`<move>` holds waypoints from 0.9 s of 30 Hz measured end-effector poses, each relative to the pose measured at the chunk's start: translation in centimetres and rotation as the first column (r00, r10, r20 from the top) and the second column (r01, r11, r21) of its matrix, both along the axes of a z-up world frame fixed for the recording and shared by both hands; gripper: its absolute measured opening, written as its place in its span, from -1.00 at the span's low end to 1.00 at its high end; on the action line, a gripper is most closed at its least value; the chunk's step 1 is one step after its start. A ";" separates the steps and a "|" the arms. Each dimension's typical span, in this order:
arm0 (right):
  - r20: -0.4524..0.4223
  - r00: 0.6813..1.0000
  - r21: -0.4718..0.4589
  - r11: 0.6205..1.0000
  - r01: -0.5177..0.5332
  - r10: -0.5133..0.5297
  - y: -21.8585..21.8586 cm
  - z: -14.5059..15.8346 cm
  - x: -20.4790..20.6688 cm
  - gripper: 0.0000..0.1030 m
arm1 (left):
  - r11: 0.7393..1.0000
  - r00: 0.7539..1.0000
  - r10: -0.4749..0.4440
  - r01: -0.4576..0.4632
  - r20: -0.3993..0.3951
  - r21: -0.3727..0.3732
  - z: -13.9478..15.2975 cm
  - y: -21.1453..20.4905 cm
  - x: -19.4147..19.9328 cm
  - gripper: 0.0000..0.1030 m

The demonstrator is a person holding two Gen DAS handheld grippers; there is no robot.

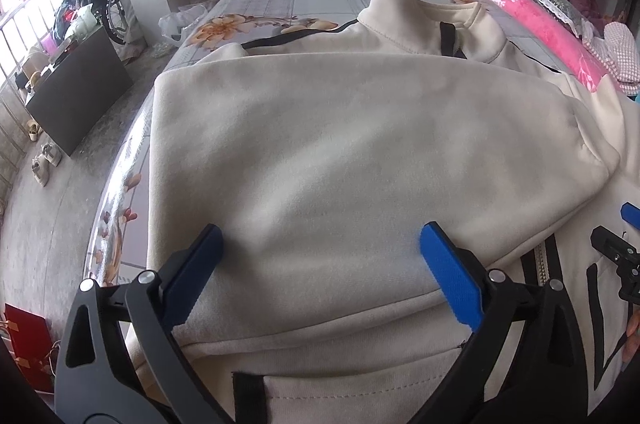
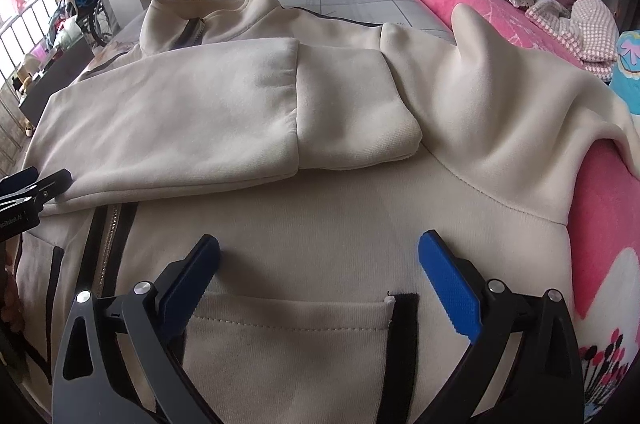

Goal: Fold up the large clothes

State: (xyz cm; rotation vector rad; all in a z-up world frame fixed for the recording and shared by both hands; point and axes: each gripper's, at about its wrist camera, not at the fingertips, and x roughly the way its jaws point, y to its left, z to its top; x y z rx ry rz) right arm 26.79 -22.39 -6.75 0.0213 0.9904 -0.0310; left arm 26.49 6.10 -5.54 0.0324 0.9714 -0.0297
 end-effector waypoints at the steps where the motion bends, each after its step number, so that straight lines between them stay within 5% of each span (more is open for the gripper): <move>1: 0.005 1.000 0.000 1.000 -0.005 0.005 0.0 0.0 -0.1 0.88 | 1.000 1.000 0.002 -0.002 0.003 0.000 0.0 0.0 0.0 0.86; 8: -0.023 0.999 0.028 0.999 -0.038 0.039 -1.3 2.2 0.3 0.88 | 1.000 1.000 -0.009 0.009 0.011 0.001 -0.1 0.0 -0.1 0.86; 12: 0.048 0.997 0.039 0.998 0.053 -0.055 -5.9 5.6 -0.2 0.88 | 1.000 1.000 -0.018 0.018 0.015 -0.001 -0.1 0.1 -0.2 0.86; 15: 0.099 0.977 0.132 0.976 0.174 -0.187 -12.0 8.0 -0.7 0.88 | 1.000 1.000 -0.020 0.020 0.017 -0.001 -0.1 0.2 -0.2 0.86; 20: 0.142 0.889 0.249 0.885 0.394 -0.436 -23.2 9.9 -2.2 0.88 | 1.000 1.000 -0.020 0.020 0.019 -0.002 -0.1 0.1 -0.2 0.86; 27: 0.062 0.713 0.335 0.687 0.644 -0.698 -35.2 7.2 -3.0 0.54 | 1.000 1.000 -0.019 0.019 0.021 0.000 -0.1 0.1 -0.2 0.87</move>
